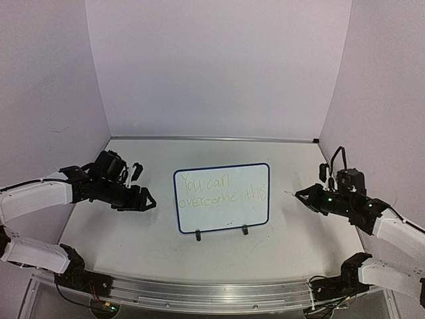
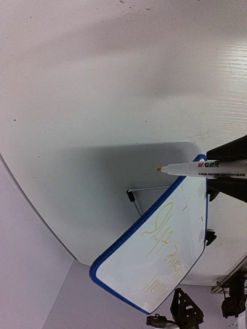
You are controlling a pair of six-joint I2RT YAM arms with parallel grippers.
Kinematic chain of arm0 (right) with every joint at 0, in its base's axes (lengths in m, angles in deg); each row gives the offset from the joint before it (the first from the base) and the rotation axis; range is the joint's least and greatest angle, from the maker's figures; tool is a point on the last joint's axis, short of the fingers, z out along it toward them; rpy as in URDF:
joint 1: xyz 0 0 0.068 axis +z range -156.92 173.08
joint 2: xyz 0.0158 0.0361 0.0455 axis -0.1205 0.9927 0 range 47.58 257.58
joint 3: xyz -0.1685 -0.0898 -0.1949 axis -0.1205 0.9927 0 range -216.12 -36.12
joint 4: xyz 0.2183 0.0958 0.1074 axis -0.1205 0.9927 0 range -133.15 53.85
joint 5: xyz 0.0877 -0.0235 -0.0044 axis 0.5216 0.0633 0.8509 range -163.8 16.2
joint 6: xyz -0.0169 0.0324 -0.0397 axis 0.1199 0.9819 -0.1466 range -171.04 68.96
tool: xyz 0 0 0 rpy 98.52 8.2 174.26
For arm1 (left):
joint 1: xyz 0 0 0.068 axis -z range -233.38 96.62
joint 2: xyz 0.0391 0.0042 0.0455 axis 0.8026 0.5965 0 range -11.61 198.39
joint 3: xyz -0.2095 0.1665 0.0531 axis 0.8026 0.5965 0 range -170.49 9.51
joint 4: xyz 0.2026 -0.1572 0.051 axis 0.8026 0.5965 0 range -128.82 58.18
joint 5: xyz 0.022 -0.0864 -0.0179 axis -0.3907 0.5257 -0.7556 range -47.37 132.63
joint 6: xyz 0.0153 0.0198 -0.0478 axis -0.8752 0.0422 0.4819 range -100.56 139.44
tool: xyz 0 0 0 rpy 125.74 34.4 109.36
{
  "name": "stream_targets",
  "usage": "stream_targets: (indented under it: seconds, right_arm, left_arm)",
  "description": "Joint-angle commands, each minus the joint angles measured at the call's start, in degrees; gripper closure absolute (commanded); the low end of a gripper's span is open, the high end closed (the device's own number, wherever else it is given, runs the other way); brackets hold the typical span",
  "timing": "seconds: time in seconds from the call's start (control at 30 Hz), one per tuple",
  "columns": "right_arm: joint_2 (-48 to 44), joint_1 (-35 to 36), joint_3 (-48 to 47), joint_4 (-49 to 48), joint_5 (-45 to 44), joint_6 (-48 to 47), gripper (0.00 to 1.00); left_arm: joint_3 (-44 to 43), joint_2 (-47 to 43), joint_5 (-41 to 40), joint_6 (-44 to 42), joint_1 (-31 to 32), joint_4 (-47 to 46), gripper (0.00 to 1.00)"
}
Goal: Write a sentence on the whiteboard
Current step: Put down the whiteboard marker without the cap at the center of the board.
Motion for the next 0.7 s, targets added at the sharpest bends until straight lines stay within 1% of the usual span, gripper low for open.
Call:
stream_targets:
  seconds: [0.0,0.1,0.23,0.37,0.47,0.57,0.67]
  right_arm:
    - [2.7,-0.1,4.4,-21.0,-5.4,3.3,1.00]
    - [7.7,-0.2,6.3,-29.2,-6.5,4.3,1.00]
    - [17.2,-0.1,7.6,-39.0,-5.9,5.1,1.00]
    - [25.1,0.0,7.5,-44.5,-5.1,4.5,1.00]
    - [29.7,0.0,7.4,-46.8,-4.7,3.9,0.98]
    - [33.7,0.0,7.7,-48.7,-4.5,3.5,0.93]
    - [35.8,0.0,8.4,-49.7,-4.9,3.4,0.85]
  left_arm:
    - [-1.1,1.2,-2.3,0.1,-1.2,-3.1,0.30]
    - [-0.9,1.8,-3.1,0.1,-1.5,-4.0,0.30]
    - [-0.5,1.8,-4.6,0.1,-2.2,-5.1,0.29]
    - [0.3,1.6,-4.9,0.1,-3.2,-6.1,0.29]
    - [0.8,1.9,-4.8,0.1,-3.7,-6.6,0.29]
    - [1.2,2.2,-4.8,0.0,-4.1,-7.1,0.29]
    - [1.7,1.9,-5.0,-0.3,-4.6,-7.5,0.29]
